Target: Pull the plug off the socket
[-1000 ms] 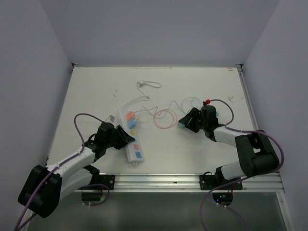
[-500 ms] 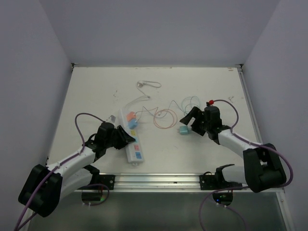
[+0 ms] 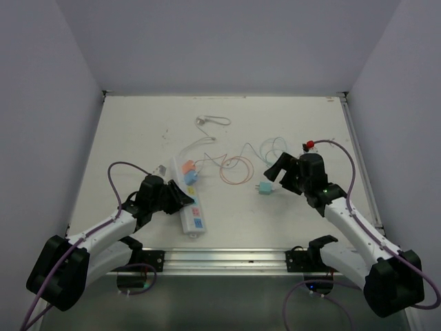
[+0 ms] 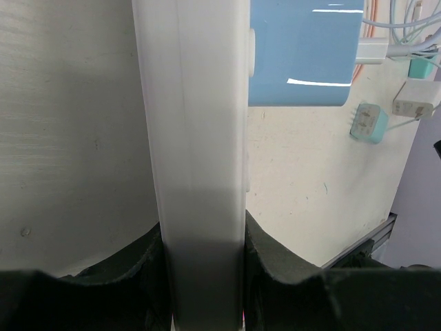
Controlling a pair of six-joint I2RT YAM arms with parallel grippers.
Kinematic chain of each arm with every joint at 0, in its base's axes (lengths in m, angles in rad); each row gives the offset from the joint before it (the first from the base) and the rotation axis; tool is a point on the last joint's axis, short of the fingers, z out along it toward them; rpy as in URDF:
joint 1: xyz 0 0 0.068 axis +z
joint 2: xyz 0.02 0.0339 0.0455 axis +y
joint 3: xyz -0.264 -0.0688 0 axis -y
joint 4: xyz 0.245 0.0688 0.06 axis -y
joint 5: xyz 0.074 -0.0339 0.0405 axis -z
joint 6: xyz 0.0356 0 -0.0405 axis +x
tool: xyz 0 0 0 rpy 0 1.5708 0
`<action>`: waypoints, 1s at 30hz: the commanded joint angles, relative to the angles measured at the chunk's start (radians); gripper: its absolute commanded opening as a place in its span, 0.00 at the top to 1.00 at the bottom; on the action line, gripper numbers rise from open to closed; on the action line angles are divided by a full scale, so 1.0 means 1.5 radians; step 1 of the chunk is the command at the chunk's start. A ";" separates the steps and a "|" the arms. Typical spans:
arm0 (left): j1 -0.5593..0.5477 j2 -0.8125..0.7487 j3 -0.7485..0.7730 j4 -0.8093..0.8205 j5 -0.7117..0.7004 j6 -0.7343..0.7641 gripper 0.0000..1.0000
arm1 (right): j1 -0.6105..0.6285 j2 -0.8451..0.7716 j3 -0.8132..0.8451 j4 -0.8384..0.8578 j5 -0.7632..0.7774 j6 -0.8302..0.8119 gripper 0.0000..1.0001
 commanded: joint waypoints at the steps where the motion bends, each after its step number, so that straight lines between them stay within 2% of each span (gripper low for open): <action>1: 0.003 0.004 -0.002 -0.005 0.000 0.039 1.00 | 0.005 -0.039 0.044 -0.076 0.114 -0.011 0.07; 3: 0.003 0.004 -0.003 -0.005 0.002 0.039 1.00 | 0.005 -0.049 0.046 -0.064 0.120 -0.015 0.07; 7: 0.003 0.004 -0.005 -0.005 0.007 0.041 1.00 | 0.033 -0.011 0.045 0.036 0.020 -0.005 0.09; 10: 0.003 0.006 -0.004 0.017 0.009 0.044 1.00 | 0.152 0.053 0.071 0.108 0.040 0.011 0.10; 14: 0.003 0.006 -0.002 0.017 0.011 0.044 1.00 | 0.244 0.157 0.107 0.214 0.045 0.053 0.11; 17: 0.003 0.004 -0.002 0.017 0.012 0.040 1.00 | 0.305 0.237 0.136 0.306 0.099 0.076 0.12; 23: 0.002 0.003 0.000 0.013 0.015 0.041 1.00 | 0.366 0.386 0.223 0.377 0.105 0.106 0.12; 30: 0.003 0.006 -0.001 0.014 0.017 0.042 1.00 | 0.398 0.507 0.308 0.376 0.100 0.111 0.14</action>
